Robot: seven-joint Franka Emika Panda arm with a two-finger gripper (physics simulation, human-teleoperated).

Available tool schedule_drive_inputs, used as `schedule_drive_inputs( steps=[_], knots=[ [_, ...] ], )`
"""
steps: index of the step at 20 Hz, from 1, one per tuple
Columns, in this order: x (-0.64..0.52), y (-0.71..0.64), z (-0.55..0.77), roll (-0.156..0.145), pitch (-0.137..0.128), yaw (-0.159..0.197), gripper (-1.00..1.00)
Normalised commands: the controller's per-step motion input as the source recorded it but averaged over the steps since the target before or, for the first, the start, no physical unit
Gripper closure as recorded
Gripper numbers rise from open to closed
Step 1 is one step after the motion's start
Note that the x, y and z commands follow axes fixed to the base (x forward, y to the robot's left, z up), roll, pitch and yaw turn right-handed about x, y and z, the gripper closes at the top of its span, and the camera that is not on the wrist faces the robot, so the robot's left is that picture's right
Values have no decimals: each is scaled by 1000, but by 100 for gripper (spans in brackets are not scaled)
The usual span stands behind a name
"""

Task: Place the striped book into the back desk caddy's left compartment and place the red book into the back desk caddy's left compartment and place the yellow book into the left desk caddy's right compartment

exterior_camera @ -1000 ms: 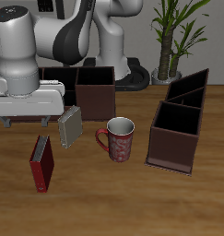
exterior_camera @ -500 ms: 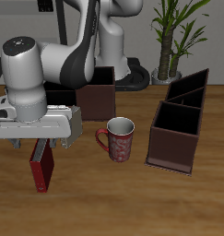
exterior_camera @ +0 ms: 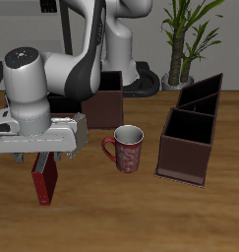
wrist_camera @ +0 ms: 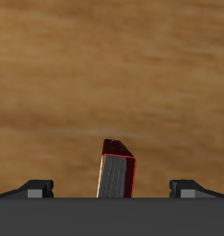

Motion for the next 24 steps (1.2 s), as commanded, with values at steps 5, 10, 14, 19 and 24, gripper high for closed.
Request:
schedule_drive_inputs(
  steps=[5, 10, 14, 19, 24],
  knots=[
    [-82, -27, -129, -17, -21, 5, -100],
    [-51, -46, -203, -12, 24, 5, -100],
    [-15, -6, -301, -3, 50, 20, -100],
    [-39, -108, -152, -9, 21, -9, -100],
    [41, 21, -140, -18, 20, 10, 100]
  ],
)
